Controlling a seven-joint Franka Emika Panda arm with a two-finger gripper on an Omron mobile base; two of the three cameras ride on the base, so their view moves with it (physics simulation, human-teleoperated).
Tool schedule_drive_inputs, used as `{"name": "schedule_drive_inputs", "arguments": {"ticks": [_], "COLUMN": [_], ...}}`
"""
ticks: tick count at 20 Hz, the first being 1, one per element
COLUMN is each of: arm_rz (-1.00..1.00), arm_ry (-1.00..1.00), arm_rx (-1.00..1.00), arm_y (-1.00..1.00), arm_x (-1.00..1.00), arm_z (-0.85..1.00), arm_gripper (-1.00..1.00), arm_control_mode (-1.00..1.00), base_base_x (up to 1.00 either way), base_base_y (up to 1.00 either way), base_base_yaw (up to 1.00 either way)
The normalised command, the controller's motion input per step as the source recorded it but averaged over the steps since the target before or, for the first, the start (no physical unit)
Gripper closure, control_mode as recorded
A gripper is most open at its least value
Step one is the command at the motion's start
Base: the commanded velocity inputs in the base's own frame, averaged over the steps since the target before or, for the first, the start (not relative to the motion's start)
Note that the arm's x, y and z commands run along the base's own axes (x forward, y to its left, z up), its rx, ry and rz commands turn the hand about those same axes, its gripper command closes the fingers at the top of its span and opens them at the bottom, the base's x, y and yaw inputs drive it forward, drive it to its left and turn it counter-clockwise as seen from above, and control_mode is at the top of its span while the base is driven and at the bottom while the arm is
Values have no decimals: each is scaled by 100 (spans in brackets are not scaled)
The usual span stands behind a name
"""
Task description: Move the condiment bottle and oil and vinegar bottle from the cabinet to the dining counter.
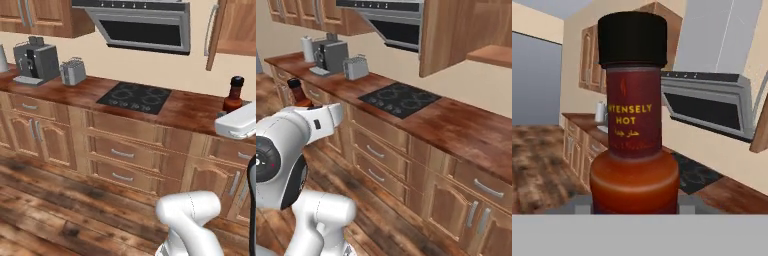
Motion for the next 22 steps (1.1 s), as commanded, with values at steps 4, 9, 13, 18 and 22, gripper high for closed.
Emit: {"name": "schedule_drive_inputs", "arguments": {"ticks": [4,9,13,18,22], "arm_rz": [0,0,0,0,0], "arm_ry": [0,0,0,0,0], "arm_rx": [0,0,0,0,0], "arm_y": [0,0,0,0,0], "arm_x": [0,0,0,0,0], "arm_z": [0,0,0,0,0], "arm_gripper": [100,100,100,100,100], "arm_control_mode": [100,100,100,100,100], "base_base_x": [-19,-12,-4,0,0], "base_base_y": [70,65,58,49,44], "base_base_yaw": [43,44,43,43,42]}}
